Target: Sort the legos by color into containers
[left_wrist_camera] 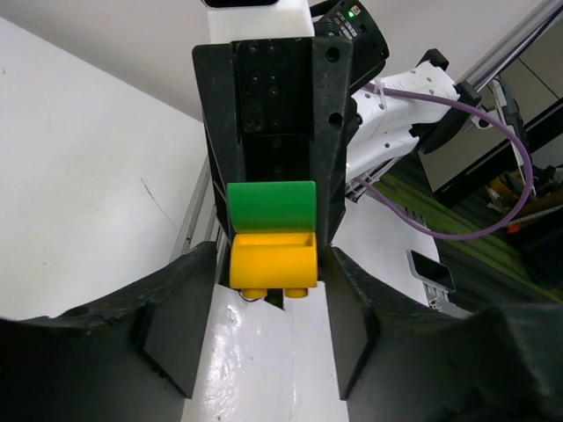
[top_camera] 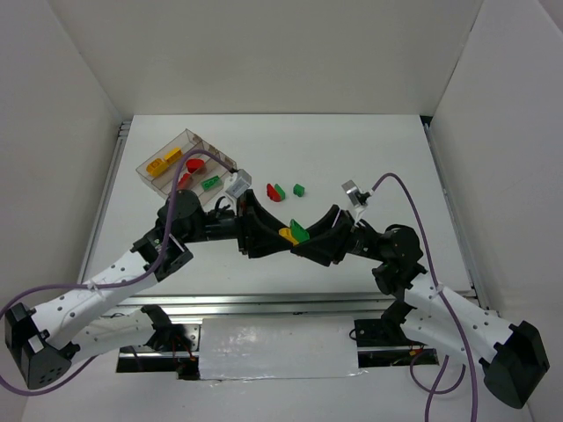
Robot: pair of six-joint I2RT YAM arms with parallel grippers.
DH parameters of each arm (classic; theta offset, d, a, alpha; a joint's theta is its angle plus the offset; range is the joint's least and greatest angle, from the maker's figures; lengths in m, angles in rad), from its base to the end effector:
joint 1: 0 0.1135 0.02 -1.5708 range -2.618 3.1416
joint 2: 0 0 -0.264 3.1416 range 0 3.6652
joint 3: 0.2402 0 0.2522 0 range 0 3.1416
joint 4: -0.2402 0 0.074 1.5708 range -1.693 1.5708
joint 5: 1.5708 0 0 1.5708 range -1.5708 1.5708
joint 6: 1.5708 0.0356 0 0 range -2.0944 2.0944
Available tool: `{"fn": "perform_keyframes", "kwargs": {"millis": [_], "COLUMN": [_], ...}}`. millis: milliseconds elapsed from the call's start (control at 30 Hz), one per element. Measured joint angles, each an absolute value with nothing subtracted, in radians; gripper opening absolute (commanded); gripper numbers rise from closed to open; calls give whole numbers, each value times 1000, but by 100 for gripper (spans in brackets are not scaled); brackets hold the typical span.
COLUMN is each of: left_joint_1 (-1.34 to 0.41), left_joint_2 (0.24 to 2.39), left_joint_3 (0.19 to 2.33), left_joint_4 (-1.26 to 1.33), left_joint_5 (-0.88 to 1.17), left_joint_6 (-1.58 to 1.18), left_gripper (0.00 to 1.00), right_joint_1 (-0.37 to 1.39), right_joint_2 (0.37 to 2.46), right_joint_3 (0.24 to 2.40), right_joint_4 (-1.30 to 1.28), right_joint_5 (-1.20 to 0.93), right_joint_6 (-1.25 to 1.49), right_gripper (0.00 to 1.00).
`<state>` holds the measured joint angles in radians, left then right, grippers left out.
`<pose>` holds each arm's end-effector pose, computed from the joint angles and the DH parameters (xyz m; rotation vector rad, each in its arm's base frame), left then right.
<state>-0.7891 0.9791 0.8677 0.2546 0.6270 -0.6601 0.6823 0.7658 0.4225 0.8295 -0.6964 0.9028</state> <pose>0.1434 -0.1741 0.3797 0.6886 1.5310 -1.5848 0.1176 0.1250 0.3179 -0.5889 1.2776 1.7313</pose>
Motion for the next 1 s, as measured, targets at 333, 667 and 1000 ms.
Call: {"fn": "perform_keyframes", "kwargs": {"millis": [333, 667, 1000], "left_joint_1": [-788, -789, -789], "left_joint_2": [979, 1004, 980], "left_joint_3": [873, 911, 911], "left_joint_4": [253, 191, 102], "left_joint_5": [635, 636, 711], "left_joint_6": [-662, -619, -503], "left_gripper": [13, 0, 0], "right_joint_1": [678, 678, 675], "right_joint_2": [769, 750, 575], "right_joint_3": [427, 435, 527], "right_joint_4": [820, 741, 386], "right_joint_5": [-697, -723, -646], "right_joint_6": [865, 796, 583], "right_gripper": [6, 100, 96]}}
